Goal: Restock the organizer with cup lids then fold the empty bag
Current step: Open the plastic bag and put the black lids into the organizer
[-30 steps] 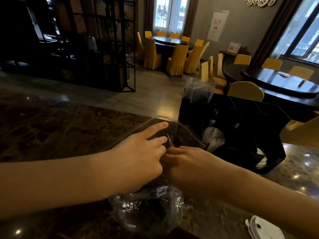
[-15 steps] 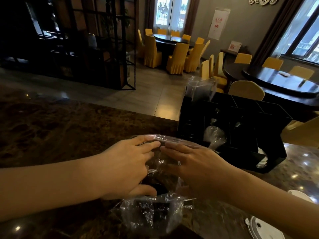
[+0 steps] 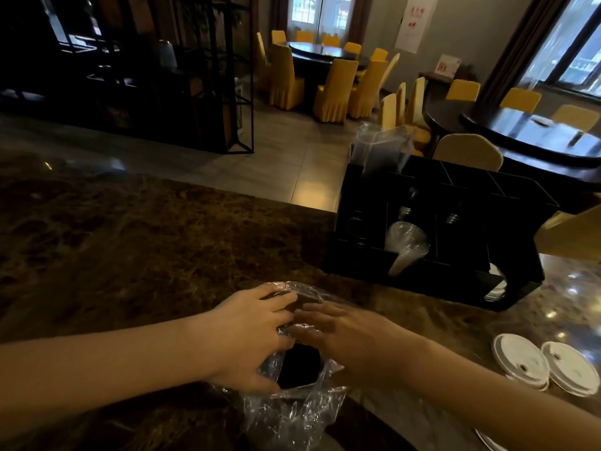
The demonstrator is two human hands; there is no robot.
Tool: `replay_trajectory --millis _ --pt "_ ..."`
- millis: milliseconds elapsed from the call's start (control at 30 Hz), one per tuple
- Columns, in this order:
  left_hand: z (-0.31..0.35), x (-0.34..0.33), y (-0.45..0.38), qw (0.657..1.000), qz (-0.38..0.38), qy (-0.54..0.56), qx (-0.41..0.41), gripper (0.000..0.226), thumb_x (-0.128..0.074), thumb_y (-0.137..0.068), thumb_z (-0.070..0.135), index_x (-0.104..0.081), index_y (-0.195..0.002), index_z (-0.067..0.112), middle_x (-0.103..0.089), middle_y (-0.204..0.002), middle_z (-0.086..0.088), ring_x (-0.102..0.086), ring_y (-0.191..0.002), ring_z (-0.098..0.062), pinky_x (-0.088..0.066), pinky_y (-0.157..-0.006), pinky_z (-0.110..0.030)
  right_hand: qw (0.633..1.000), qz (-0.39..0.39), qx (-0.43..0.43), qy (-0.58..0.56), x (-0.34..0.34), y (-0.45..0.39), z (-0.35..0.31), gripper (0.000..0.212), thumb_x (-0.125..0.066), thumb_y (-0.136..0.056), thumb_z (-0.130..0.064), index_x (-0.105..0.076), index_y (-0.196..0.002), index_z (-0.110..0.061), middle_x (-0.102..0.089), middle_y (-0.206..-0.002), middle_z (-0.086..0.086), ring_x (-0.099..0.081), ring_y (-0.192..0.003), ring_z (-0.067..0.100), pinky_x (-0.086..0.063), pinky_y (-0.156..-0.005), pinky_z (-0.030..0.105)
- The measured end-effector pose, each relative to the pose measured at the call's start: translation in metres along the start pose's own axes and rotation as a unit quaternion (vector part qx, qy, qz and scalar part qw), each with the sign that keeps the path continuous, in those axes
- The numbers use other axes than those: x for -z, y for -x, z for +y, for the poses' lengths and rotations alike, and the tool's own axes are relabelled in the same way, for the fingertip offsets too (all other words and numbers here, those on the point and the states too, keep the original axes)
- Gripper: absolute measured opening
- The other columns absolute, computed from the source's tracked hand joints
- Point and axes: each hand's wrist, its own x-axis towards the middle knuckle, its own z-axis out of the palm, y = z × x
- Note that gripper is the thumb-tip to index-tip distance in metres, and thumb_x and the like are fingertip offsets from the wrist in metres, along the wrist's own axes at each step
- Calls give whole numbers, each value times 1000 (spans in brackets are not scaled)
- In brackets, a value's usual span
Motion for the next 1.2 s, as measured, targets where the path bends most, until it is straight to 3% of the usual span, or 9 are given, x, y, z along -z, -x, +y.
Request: replay_trajectory --millis 167,300,367,567,700,867,1033,1133,1200 --pt "-2 -9 -8 1000 9 -6 9 80 -27 -93 73 -37 -152 19 -31 -161 -14 -3 -155 -29 -1 -125 -51 999 34 13 -17 -13 -5 0 76 -57 -102 -24 -13 -162 -10 -8 -171 12 -5 -158 26 -5 -124 32" --pt "-7 -16 -12 999 40 10 16 76 -26 -96 70 -42 -148 17 -46 -151 -12 -18 -151 -28 1 -125 -44 997 71 -3 -44 -21 -1 -5 56 -46 -101 -15 -34 -156 -11 -28 -165 12 -32 -151 30 -54 -102 40" --pt "-8 -21 -13 998 58 28 16 73 -29 -97 69 -47 -143 16 -55 -142 -8 -30 -146 -26 -1 -123 -38 995 84 -4 -45 -24 2 -5 54 -32 -97 -18 -47 -148 -9 -44 -155 12 -51 -137 31 -62 -85 38" --pt "-5 -39 -12 991 72 107 23 81 -34 -88 77 -46 -140 15 -57 -140 0 -43 -137 -17 -28 -120 -38 996 50 -24 -75 -43 -4 1 81 -58 -101 -40 -10 -162 -17 -26 -165 5 -53 -134 30 -57 -95 45" --pt "-7 -51 -11 985 61 159 32 102 -39 -82 82 -23 -156 14 -34 -160 -3 -22 -150 -15 2 -121 -25 994 62 -24 -92 -48 -15 2 99 -69 -94 -44 -3 -163 -13 -20 -168 7 -51 -136 31 -54 -100 44" --pt "-12 -75 -16 977 30 208 44 113 -49 -78 83 -7 -159 16 -17 -167 0 -11 -152 -9 16 -107 -12 986 70 -23 -146 -57 -25 3 108 -73 -90 -46 1 -163 -17 -14 -170 5 -43 -142 30 -46 -111 43" --pt "-13 -98 -14 952 47 302 30 108 -51 -81 80 15 -154 37 -1 -157 27 19 -130 26 21 -100 3 966 101 -35 -235 -70 -29 5 110 -80 -85 -45 -4 -162 -24 -18 -168 -1 -43 -143 25 -45 -114 42" --pt "-8 -109 -5 946 70 313 46 94 -45 -88 76 21 -149 49 14 -156 30 13 -145 9 8 -113 -6 954 117 -42 -273 -76 -30 6 108 -83 -83 -41 -10 -162 -26 -23 -166 -4 -39 -145 19 -40 -118 36" --pt "1 -115 2 952 122 274 59 84 -37 -92 74 3 -157 40 1 -164 15 -6 -151 -8 -14 -120 -19 949 118 -49 -287 -78 -29 5 107 -83 -83 -39 -10 -161 -28 -24 -164 -5 -34 -146 17 -32 -115 27"
